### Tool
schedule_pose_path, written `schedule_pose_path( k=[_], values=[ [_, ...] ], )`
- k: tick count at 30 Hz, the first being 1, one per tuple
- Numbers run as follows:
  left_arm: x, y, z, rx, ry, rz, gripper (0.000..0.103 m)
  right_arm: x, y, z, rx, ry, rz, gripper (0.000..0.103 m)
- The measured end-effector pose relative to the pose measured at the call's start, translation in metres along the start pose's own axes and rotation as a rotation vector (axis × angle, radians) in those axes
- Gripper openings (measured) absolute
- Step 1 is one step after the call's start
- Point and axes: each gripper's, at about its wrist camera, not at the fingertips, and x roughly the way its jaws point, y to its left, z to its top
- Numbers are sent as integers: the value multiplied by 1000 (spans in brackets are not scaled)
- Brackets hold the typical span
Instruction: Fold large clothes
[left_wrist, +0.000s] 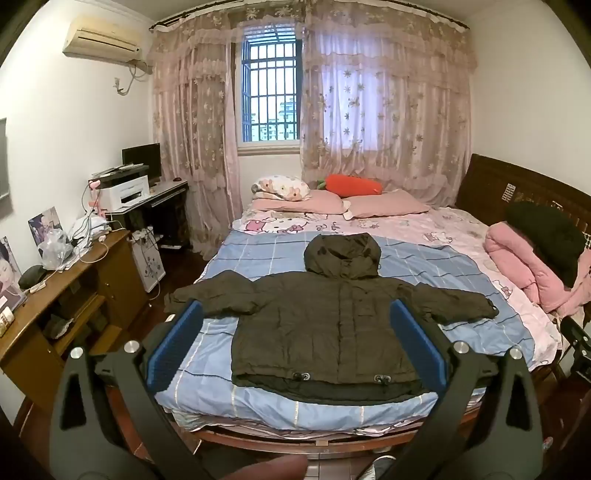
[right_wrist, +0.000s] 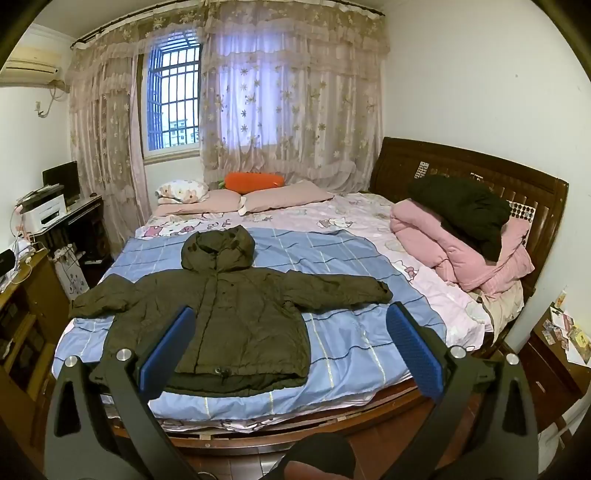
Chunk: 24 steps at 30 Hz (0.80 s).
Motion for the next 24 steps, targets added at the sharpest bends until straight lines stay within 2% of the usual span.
schedule_pose_path(
  k=[24],
  values=[
    [0, 1, 0, -5, 1, -2, 101, 1, -1, 1, 4, -1, 0, 102]
  ],
)
